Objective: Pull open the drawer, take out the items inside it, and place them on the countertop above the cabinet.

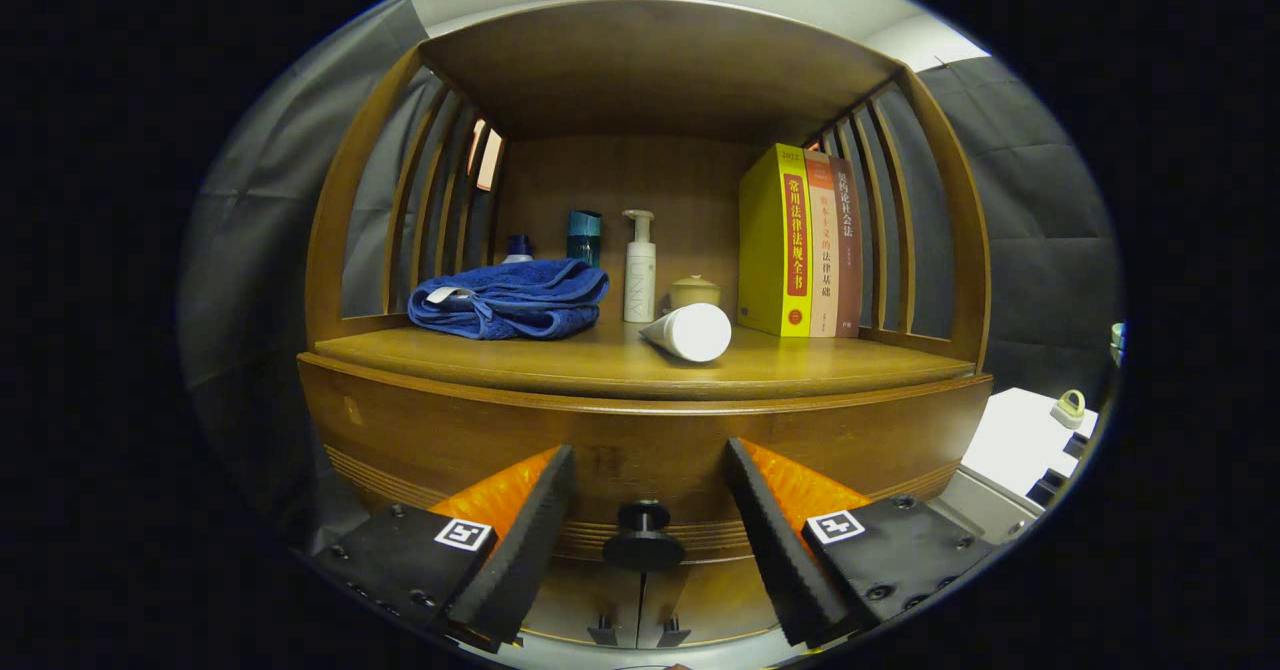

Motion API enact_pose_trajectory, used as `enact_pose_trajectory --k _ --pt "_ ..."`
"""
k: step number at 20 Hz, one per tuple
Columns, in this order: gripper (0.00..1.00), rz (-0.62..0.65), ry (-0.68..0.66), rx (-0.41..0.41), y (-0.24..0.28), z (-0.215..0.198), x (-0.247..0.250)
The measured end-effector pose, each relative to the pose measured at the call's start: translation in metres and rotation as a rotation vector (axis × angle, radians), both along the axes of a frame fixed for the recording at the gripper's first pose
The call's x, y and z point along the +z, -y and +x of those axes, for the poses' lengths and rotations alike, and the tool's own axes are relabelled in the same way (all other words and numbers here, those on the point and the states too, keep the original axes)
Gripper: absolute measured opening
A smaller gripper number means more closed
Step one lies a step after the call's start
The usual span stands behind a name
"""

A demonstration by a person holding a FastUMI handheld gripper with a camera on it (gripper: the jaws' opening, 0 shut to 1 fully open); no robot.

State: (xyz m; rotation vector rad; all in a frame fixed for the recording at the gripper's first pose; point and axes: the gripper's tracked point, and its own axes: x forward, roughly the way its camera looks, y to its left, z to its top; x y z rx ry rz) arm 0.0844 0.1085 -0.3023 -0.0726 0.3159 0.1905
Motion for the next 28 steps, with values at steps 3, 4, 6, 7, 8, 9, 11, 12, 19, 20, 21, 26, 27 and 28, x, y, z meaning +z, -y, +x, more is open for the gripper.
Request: enact_pose_trajectory --k 3,4,6,7,8,9,11,12,19,20,21,26,27,28 --pt "0.99 -0.005 0.004 0.002 -0.002 0.003 -0.002" --pt "0.99 -0.003 0.0 0.001 -0.002 0.002 -0.003" --pt "0.99 0.013 -0.017 -0.016 -0.003 0.001 -0.003" --pt "0.99 0.011 -0.003 -0.024 -0.002 0.005 0.004" --pt "0.99 0.024 0.029 -0.028 -0.004 0.006 0.017" --pt "0.99 0.022 0.059 -0.033 -0.004 0.01 0.029" --pt "0.99 0.004 0.109 -0.037 -0.001 0.0 0.066" --pt "0.99 -0.006 0.133 -0.034 -0.001 -0.004 0.086" --pt "0.99 0.048 0.211 -0.002 0.005 -0.045 0.21" --pt "0.99 0.057 0.226 -0.01 0.013 -0.054 0.225" --pt "0.99 0.065 0.238 -0.02 0.022 -0.063 0.238" --pt "0.99 0.085 0.263 -0.029 0.039 -0.085 0.283" --pt "0.99 0.083 0.275 -0.035 0.043 -0.086 0.288" --pt "0.99 0.08 0.284 -0.046 0.048 -0.085 0.291"
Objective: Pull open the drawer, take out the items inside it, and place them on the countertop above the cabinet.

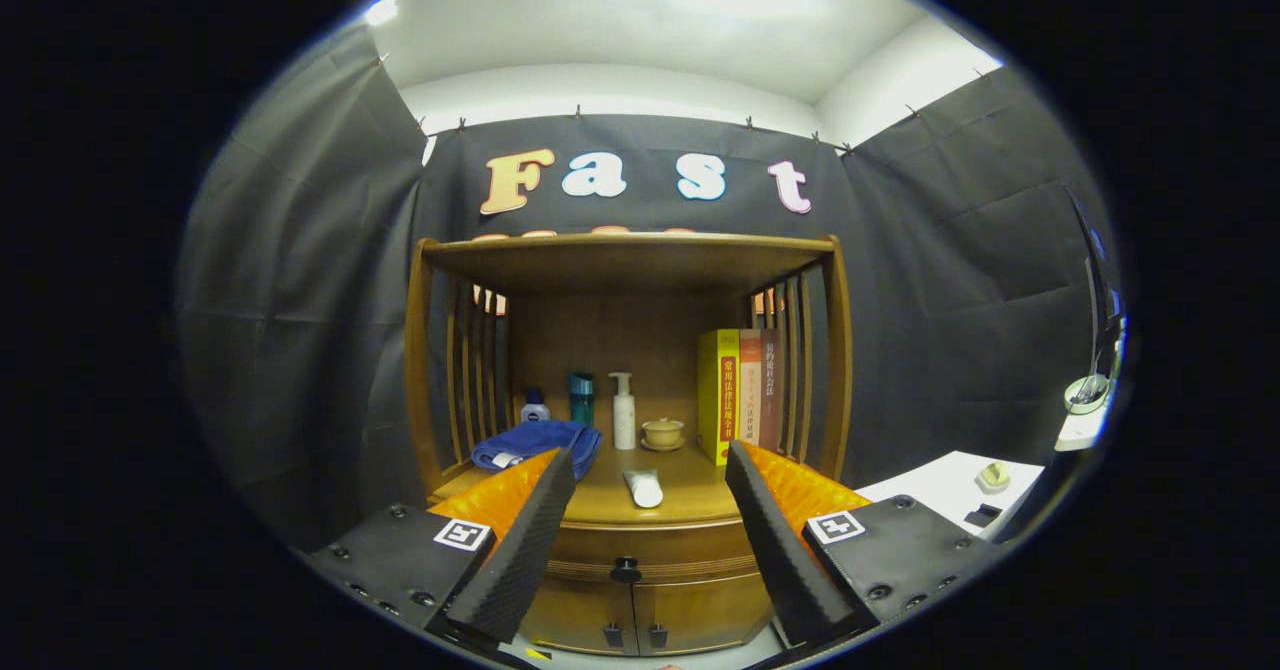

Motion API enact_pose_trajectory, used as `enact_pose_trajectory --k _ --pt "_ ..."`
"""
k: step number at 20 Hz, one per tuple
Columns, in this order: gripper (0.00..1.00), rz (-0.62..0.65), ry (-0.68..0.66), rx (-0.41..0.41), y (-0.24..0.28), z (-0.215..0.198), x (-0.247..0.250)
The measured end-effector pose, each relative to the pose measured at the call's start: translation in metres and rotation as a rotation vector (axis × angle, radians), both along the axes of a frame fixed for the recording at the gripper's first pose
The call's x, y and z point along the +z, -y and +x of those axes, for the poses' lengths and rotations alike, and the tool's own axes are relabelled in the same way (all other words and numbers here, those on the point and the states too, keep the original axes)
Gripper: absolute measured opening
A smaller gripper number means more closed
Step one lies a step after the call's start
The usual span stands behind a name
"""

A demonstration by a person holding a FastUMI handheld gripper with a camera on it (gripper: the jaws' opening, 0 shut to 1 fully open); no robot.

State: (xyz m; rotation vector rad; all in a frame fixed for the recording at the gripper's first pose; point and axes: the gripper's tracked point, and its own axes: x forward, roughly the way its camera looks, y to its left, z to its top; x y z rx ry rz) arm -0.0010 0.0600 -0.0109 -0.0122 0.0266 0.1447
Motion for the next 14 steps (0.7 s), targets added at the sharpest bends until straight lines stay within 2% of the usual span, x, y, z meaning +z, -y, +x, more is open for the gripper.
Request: enact_pose_trajectory --k 9,14 --pt "0.99 0.016 0.012 -0.072 0.031 0.005 0.007" --pt "0.99 0.024 0.019 -0.086 0.033 0.003 0.011"
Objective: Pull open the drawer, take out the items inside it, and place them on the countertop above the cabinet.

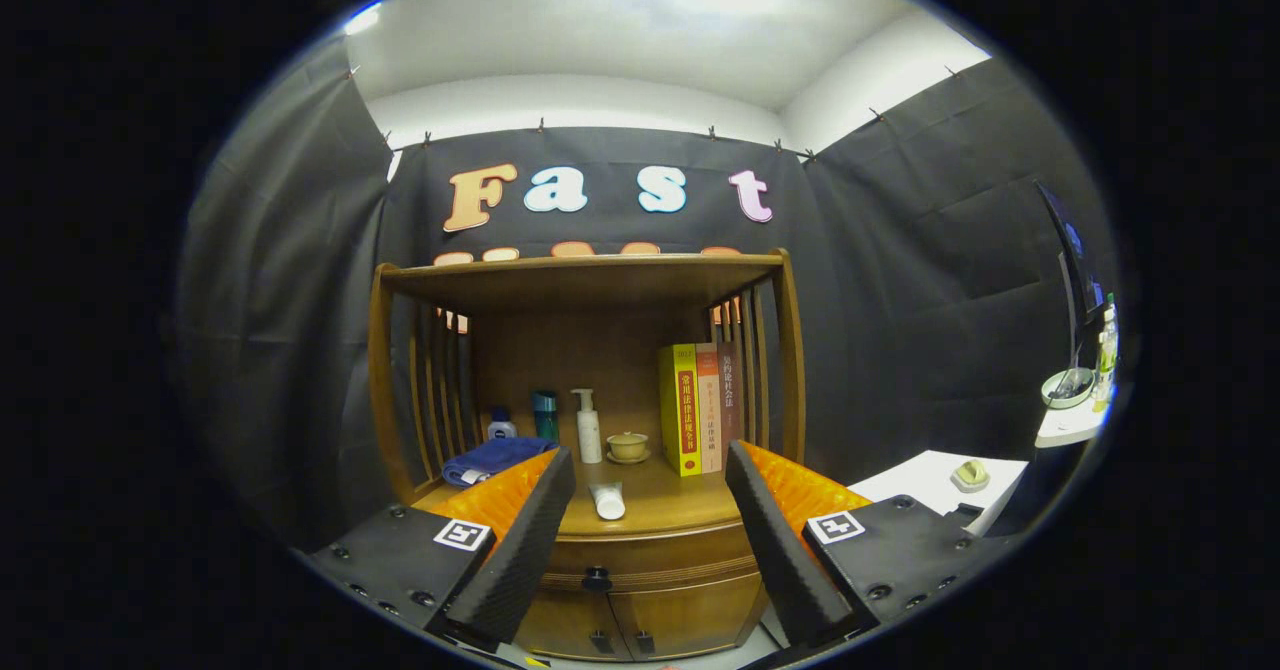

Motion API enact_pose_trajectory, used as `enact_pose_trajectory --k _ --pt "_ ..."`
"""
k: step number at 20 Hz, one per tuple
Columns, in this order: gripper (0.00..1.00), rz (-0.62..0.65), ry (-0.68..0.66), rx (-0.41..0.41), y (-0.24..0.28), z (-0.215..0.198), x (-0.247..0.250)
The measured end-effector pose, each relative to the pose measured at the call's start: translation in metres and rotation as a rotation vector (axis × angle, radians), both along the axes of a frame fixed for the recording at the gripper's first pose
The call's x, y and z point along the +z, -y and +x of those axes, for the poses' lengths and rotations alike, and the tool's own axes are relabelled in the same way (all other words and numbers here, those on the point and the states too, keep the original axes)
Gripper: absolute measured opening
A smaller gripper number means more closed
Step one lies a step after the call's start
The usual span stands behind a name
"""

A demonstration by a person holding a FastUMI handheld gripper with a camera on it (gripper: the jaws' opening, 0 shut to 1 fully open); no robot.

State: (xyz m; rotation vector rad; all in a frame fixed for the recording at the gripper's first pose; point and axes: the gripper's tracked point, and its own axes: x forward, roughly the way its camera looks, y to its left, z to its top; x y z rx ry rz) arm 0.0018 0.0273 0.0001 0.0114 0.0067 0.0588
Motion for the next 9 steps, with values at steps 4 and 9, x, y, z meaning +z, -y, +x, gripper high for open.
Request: enact_pose_trajectory --k 4,9 --pt "0.99 -0.014 -0.003 0.009 -0.004 0.0 -0.001" --pt "0.99 -0.011 0.01 0.006 -0.002 -0.005 0.01"
